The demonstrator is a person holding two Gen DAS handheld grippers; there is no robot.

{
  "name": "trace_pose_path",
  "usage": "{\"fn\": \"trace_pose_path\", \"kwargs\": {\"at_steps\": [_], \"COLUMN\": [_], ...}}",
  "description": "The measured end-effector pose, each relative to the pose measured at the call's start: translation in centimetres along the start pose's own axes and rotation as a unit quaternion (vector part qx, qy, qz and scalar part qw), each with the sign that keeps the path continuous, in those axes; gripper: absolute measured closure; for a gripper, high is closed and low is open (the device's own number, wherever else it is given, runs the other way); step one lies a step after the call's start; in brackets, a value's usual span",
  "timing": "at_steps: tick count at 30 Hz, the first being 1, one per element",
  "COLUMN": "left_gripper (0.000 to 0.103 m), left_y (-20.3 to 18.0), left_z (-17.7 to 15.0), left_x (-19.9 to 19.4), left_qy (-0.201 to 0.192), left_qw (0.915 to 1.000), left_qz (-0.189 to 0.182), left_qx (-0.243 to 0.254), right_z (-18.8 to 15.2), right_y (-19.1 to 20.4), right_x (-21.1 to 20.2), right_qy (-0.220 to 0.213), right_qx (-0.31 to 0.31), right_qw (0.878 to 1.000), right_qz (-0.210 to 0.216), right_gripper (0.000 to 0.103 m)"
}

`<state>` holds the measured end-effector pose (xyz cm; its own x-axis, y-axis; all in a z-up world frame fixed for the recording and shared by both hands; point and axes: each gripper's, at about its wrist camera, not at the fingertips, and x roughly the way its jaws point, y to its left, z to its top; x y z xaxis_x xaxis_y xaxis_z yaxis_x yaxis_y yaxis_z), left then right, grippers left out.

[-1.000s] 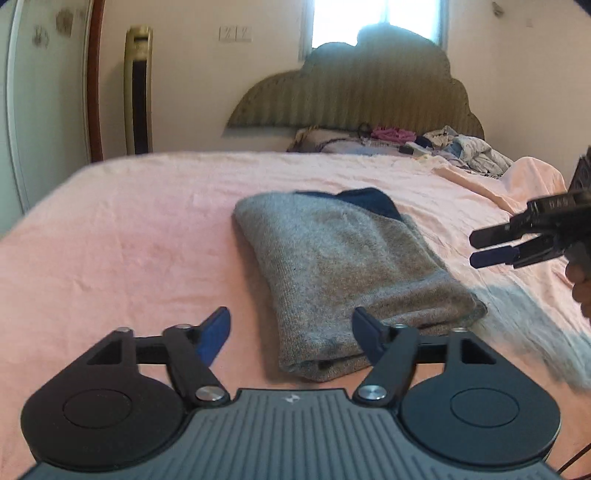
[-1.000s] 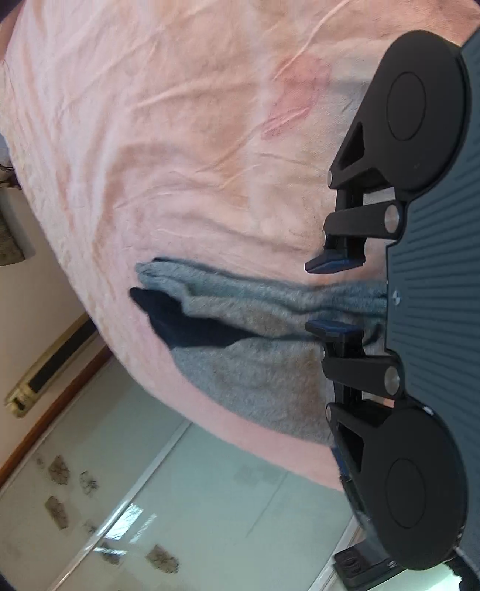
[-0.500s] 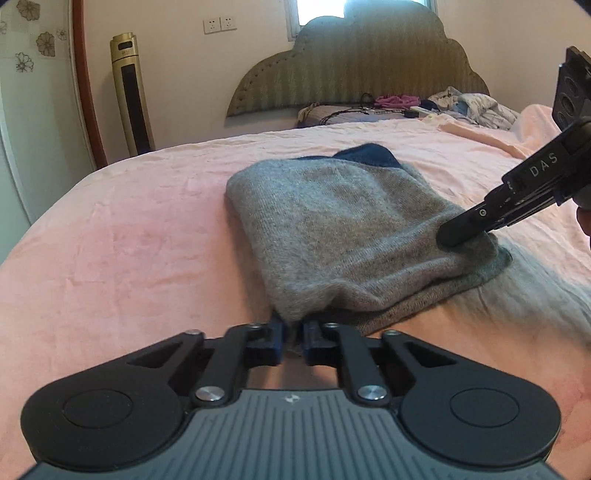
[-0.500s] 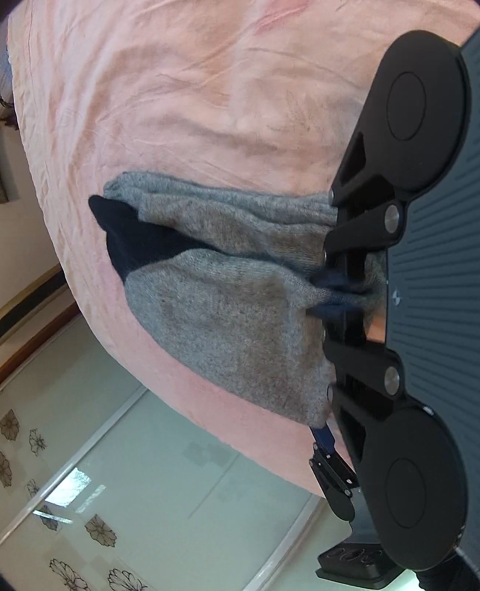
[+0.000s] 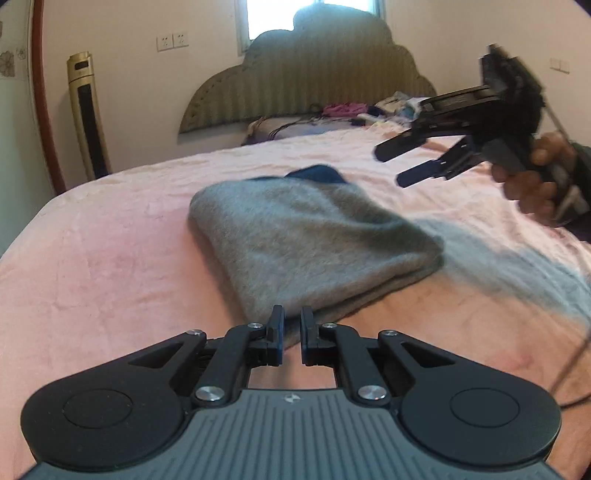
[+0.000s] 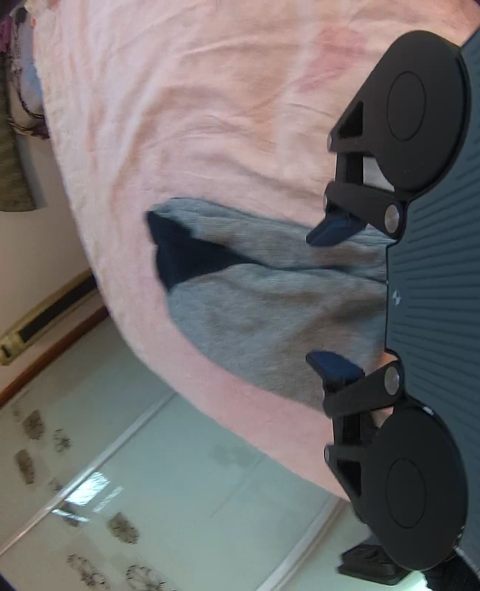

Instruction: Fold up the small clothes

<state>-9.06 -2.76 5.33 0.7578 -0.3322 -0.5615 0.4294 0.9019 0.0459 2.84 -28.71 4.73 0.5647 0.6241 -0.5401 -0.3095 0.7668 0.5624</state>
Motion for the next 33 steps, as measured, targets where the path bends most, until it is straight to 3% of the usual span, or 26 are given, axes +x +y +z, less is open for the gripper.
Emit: {"fn": "trace_pose_path", "kwargs": {"at_steps": [4, 7, 8, 10, 12, 14, 16, 18, 20, 21, 22, 23, 27, 31, 32, 33], "left_gripper": [0.086, 0.073, 0.073, 0.073, 0.073, 0.073, 0.072, 0.072, 0.065, 0.044, 0.017, 0.010, 0.010, 0.013, 0.018, 0.053], "left_y": [-1.1, -1.1, -1.0, -1.0, -0.9, -0.9, -0.7, -0.1, 0.9, 1.6, 2.4, 3.3, 5.9, 7.5, 7.4, 7.4], "left_z": [1.5, 1.0, 0.6, 0.4, 0.6, 0.2, 0.3, 0.4, 0.5, 0.5, 0.5, 0.4, 1.0, 1.1, 1.2, 1.4], "left_x": [1.7, 5.5, 6.7, 6.9, 7.0, 7.2, 6.8, 5.7, 3.9, 3.3, 2.8, 2.5, 4.4, 9.0, 9.2, 9.7], "left_qy": [-0.024, 0.022, 0.036, 0.024, 0.027, 0.019, 0.017, 0.010, -0.007, -0.015, -0.023, -0.030, -0.010, 0.053, 0.043, 0.063], "left_qw": [0.9997, 0.9996, 0.9990, 0.9989, 0.9984, 0.9986, 0.9983, 0.9972, 0.9949, 0.9930, 0.9902, 0.9866, 0.9729, 0.9484, 0.9488, 0.9458], "left_qz": [0.002, 0.000, 0.004, 0.001, -0.002, -0.002, -0.004, -0.004, -0.003, -0.002, -0.002, 0.000, -0.011, -0.063, -0.062, -0.072], "left_qx": [-0.005, -0.018, -0.025, -0.040, -0.050, -0.050, -0.056, -0.074, -0.101, -0.118, -0.138, -0.160, -0.231, -0.306, -0.307, -0.311], "right_z": [5.3, 7.5, 7.9, 8.2, 8.7, 9.4, 9.3, 8.5, 7.8, 7.3, 6.6, 5.7, 2.5, -0.1, -0.7, -1.4], "right_y": [-2.4, -3.4, -3.4, -3.3, -2.5, -3.2, -4.4, -4.5, -4.2, -4.0, -3.7, -3.4, -2.7, -1.5, -1.2, -0.9], "right_x": [3.7, 7.6, 8.7, 11.5, 12.0, 12.0, 13.0, 12.9, 10.7, 9.2, 7.5, 5.9, 2.8, 4.3, 5.0, 5.9], "right_qy": [-0.012, 0.004, 0.014, 0.051, 0.039, 0.025, 0.040, 0.036, 0.014, 0.000, -0.022, -0.040, -0.020, 0.033, 0.046, 0.066], "right_qx": [0.040, 0.063, 0.059, 0.048, 0.006, 0.013, 0.012, 0.015, 0.051, 0.064, 0.068, 0.065, 0.056, 0.045, 0.042, 0.042], "right_qw": [0.999, 0.997, 0.997, 0.997, 0.997, 0.997, 0.995, 0.995, 0.996, 0.996, 0.996, 0.996, 0.997, 0.997, 0.997, 0.996], "right_qz": [-0.030, -0.049, -0.040, -0.045, -0.061, -0.069, -0.095, -0.089, -0.074, -0.056, -0.044, -0.042, -0.056, -0.046, -0.041, -0.030], "right_gripper": [0.036, 0.042, 0.048, 0.085, 0.089, 0.095, 0.094, 0.092, 0.075, 0.050, 0.026, 0.020, 0.017, 0.018, 0.019, 0.035]}}
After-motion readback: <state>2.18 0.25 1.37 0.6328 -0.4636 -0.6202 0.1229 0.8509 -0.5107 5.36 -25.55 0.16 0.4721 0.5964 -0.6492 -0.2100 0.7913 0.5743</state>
